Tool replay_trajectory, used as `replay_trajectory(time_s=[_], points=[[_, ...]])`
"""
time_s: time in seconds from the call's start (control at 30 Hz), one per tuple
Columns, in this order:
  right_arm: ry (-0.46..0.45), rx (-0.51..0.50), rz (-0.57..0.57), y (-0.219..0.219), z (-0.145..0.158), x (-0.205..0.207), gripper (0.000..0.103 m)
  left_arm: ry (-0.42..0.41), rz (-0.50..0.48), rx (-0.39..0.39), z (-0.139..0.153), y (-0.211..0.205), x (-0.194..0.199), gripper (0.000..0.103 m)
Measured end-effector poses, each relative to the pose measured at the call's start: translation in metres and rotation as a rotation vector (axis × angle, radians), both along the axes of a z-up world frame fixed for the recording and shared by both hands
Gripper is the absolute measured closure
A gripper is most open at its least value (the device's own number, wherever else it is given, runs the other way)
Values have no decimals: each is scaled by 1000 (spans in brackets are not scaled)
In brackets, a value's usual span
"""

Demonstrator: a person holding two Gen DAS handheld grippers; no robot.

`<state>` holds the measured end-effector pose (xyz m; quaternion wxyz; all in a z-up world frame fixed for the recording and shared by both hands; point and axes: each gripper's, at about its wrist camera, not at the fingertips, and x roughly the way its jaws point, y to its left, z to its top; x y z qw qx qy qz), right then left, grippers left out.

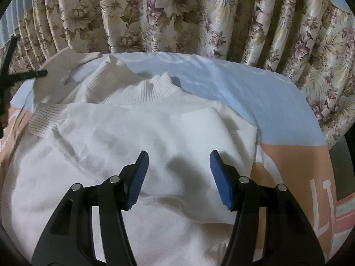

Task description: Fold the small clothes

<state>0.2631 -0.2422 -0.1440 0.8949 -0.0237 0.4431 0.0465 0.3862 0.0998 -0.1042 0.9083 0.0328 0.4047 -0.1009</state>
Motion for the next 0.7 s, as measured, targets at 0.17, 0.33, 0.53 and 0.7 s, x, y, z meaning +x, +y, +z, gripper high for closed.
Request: replay_trajectory(time_s=[0.17,0.33,0.53,0.7], points=[[-2,35,-10,-5,5,-7,45,-80,-183,50,40,-65,-73,92],[5,69,-6,-6,7,-16,45,9,-312,63,6,-127,-136,92],[27,119,3,-4,7,-17,45,126,-351,104,-48,-160,-162,83],[8,157,99,29,17,-8,45,93,-300,34,-28,-129,-165,57]])
